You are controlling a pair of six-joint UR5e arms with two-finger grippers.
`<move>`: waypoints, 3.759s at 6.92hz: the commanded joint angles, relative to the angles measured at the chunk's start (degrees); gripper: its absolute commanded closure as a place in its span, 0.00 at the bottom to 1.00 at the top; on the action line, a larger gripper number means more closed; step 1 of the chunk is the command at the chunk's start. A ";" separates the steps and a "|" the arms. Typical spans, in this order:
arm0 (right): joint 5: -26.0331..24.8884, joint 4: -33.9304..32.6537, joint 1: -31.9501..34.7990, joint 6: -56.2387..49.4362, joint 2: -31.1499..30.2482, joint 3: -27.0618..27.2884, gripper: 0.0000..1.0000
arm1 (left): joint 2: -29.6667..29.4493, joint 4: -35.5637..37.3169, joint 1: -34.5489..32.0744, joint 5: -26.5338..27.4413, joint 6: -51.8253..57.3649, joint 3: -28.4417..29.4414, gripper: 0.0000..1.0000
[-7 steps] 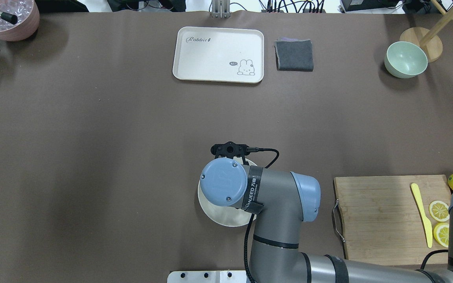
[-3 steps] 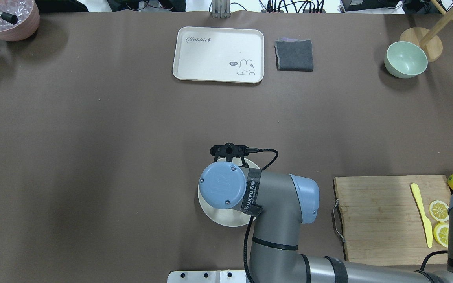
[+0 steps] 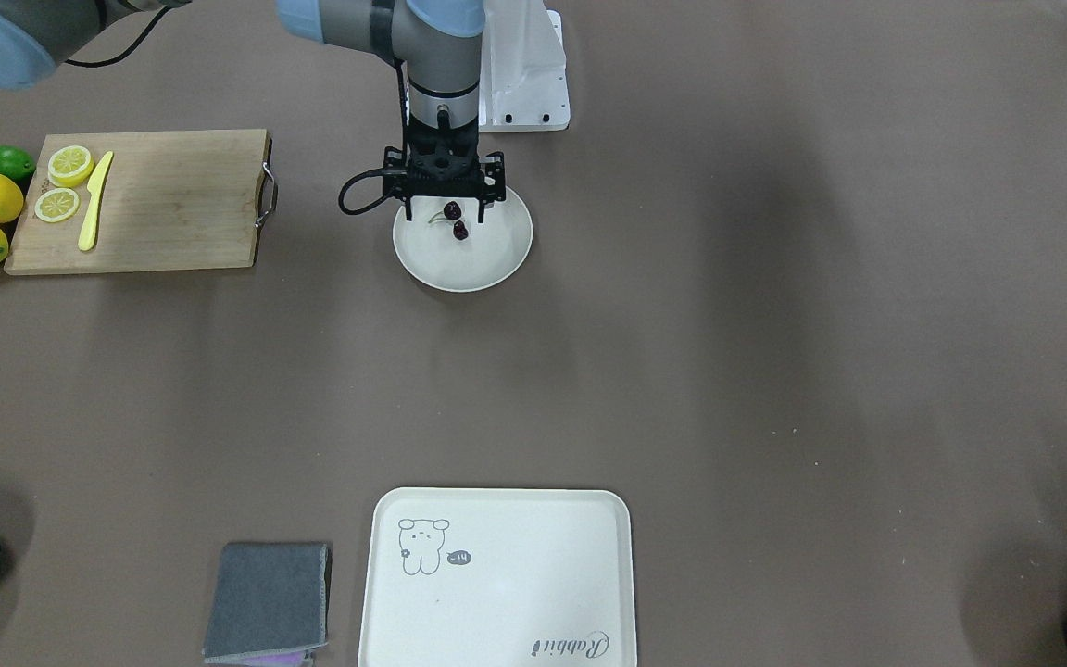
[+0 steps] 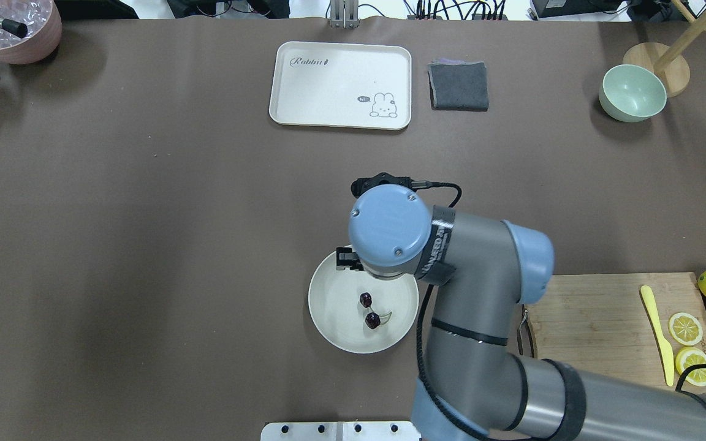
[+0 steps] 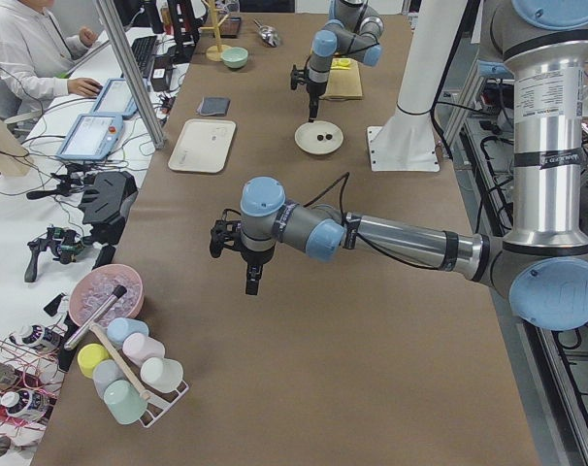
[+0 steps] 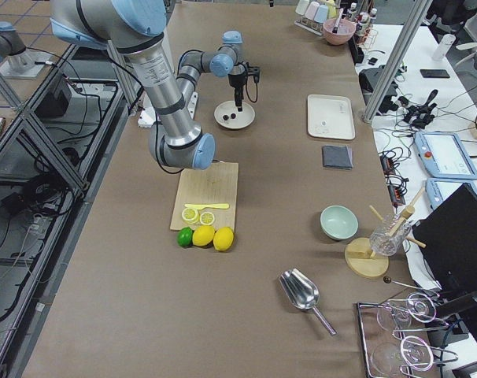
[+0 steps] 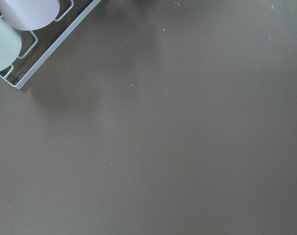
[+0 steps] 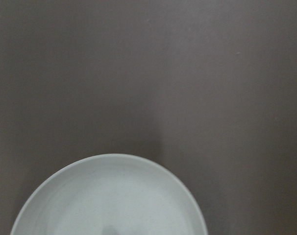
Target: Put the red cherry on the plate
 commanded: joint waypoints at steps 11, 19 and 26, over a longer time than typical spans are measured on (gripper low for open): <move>36.93 0.15 64.18 -78.66 -47.74 6.25 0.00 | -0.13 0.73 5.86 -3.47 0.15 -3.40 0.02; 36.86 2.17 71.85 -87.54 -46.17 -5.80 0.00 | 0.22 1.97 -6.18 -2.94 6.83 8.74 0.02; 34.13 9.19 71.94 -87.63 -46.96 -5.27 0.00 | 4.79 1.26 -6.79 -4.53 10.77 4.53 0.02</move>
